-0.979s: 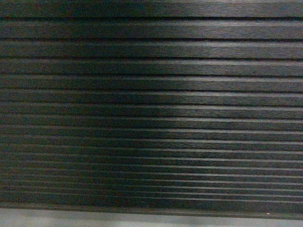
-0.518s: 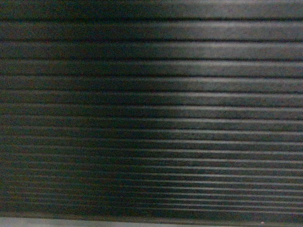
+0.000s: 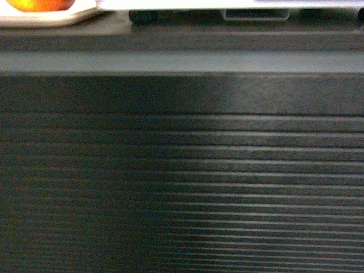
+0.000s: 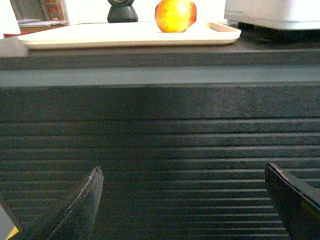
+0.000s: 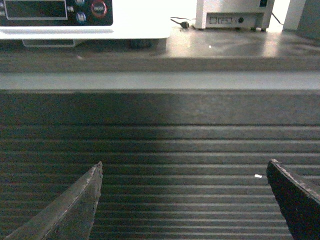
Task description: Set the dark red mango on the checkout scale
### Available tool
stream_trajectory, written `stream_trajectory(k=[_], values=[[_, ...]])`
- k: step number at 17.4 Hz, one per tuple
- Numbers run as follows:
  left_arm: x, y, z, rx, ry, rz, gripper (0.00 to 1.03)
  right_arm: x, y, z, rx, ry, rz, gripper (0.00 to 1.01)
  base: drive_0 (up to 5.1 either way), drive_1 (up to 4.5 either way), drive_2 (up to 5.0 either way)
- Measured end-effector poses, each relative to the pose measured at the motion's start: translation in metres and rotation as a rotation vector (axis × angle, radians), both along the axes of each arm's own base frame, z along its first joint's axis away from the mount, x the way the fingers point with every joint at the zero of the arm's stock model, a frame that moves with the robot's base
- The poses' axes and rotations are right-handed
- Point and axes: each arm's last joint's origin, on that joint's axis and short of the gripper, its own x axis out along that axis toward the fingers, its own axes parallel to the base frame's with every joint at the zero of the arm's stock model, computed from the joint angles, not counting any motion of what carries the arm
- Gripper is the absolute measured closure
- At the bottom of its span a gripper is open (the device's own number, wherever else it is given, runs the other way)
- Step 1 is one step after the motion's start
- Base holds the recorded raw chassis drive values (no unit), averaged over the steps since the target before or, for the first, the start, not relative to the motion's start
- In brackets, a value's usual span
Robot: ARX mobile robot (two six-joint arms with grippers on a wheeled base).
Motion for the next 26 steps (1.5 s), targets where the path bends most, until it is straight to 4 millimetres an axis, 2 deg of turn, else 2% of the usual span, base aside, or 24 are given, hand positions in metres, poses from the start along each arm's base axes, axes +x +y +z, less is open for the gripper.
stream_trajectory(k=[26], values=[[0.0000,0.0000,0.0001,0.000,0.000,0.000,0.05,0.0000,0.0000,0.0000,-0.001,0.000,0.001,0.03,0.0,0.00,0.0]])
